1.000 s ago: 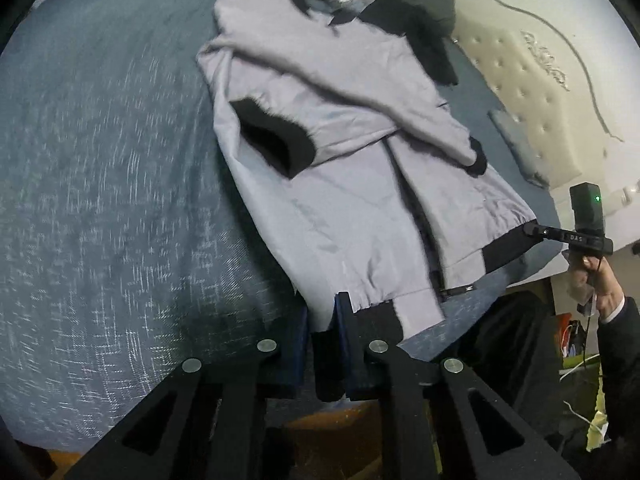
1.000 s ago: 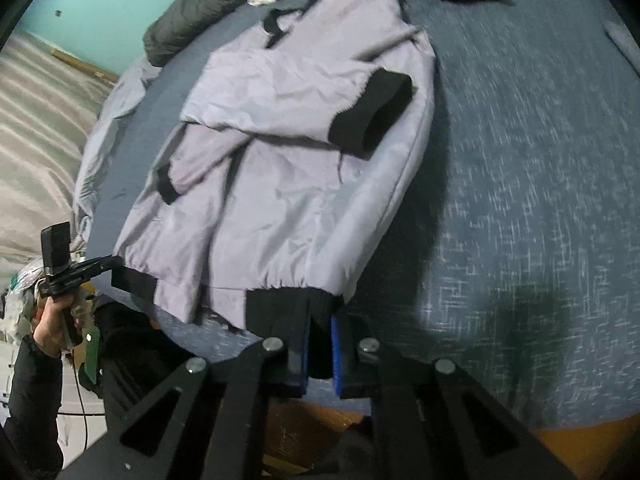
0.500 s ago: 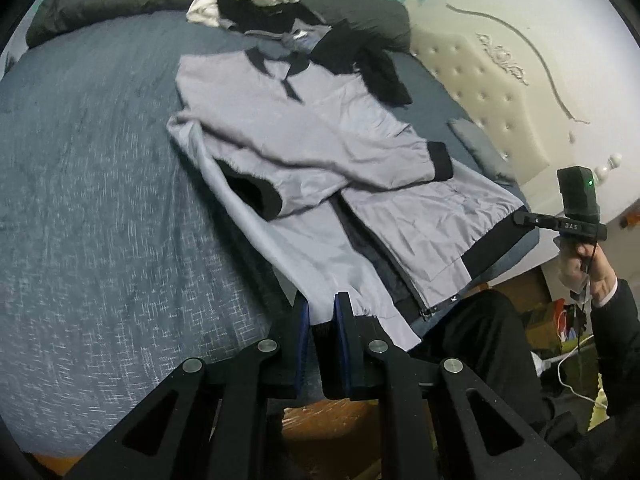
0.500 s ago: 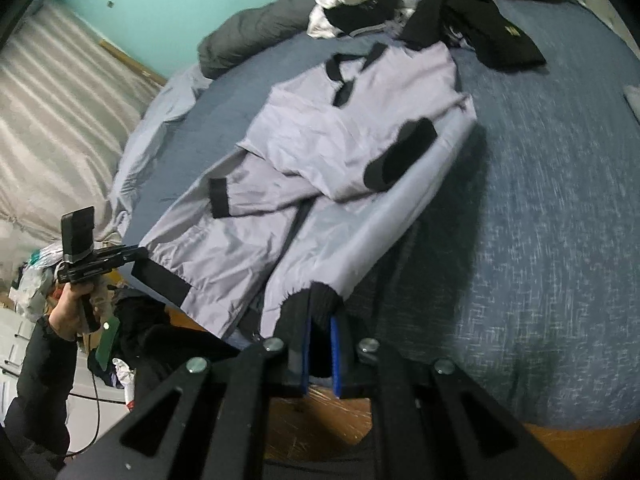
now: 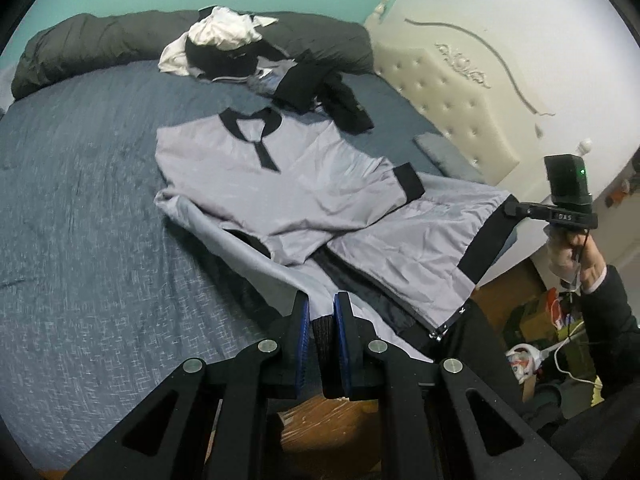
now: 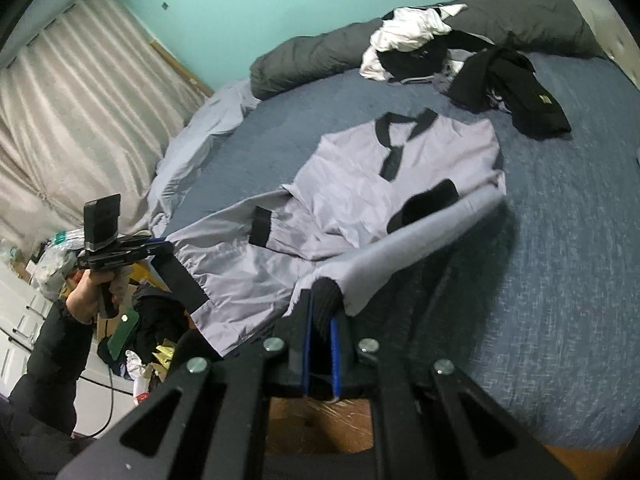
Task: Fold clothes
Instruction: 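Lift the hem band with both tools and fold it toward the collar, then lay the held hem band down over the collar with both tools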
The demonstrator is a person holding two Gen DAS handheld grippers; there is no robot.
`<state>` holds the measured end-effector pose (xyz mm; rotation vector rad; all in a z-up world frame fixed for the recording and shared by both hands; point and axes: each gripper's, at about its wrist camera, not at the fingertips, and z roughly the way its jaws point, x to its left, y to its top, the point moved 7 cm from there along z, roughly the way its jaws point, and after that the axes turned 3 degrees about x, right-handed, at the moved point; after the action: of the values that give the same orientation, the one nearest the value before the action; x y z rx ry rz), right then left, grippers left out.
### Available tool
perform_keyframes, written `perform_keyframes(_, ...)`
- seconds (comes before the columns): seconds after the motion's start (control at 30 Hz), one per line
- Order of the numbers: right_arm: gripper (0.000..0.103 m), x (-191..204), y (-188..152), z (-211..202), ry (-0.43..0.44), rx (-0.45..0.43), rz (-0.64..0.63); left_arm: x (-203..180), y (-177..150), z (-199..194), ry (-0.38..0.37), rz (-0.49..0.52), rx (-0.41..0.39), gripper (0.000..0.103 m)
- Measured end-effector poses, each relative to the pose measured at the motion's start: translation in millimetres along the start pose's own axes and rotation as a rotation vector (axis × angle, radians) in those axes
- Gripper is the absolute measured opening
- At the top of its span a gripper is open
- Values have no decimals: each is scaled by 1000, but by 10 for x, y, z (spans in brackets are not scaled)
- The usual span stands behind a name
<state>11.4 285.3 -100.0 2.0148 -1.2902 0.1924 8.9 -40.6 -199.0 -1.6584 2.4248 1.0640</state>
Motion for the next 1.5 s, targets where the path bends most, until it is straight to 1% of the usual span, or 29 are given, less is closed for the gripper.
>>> perform_keyframes(0.13,7,92,-9,-72,24,-7,-27,8,-6,-57,-10,0,-5,13)
perform_keyframes(0.37,7,-52,61,-45,24,-13,10,122,87,-53,-24,-27,-17,13)
perform_keyframes(0.57,7,-237,359,5,26,-29,41,377,425,55,-32,-66,-30,13)
perform_keyframes(0.77,7,-580,872,192,33,-34,98,811,920,287,-39,-126,-29,13)
perform_keyframes(1.03,7,-1324,1826,726,2,-17,153,1674,1790,846,-33,-211,-25,13)
perform_keyframes(1.17,7,-1817,2278,1101,-28,-2,186,2221,2217,1215,-25,-284,-36,13)
perform_keyframes(1.23,7,-2084,2489,1303,-50,8,203,2517,2383,1485,-33,-330,-20,13)
perform_keyframes(1.3,7,-2395,2633,1536,-66,29,247,2768,2482,1774,-18,-364,8,13)
perform_keyframes(1.4,7,-2763,2743,1884,-107,61,296,3081,2531,2192,5,-415,44,14)
perform_keyframes(1.43,7,-2860,2760,1992,-117,70,305,3165,2537,2308,10,-429,52,16)
perform_keyframes(1.5,7,-3053,2774,2202,-137,88,324,3323,2534,2508,8,-467,58,17)
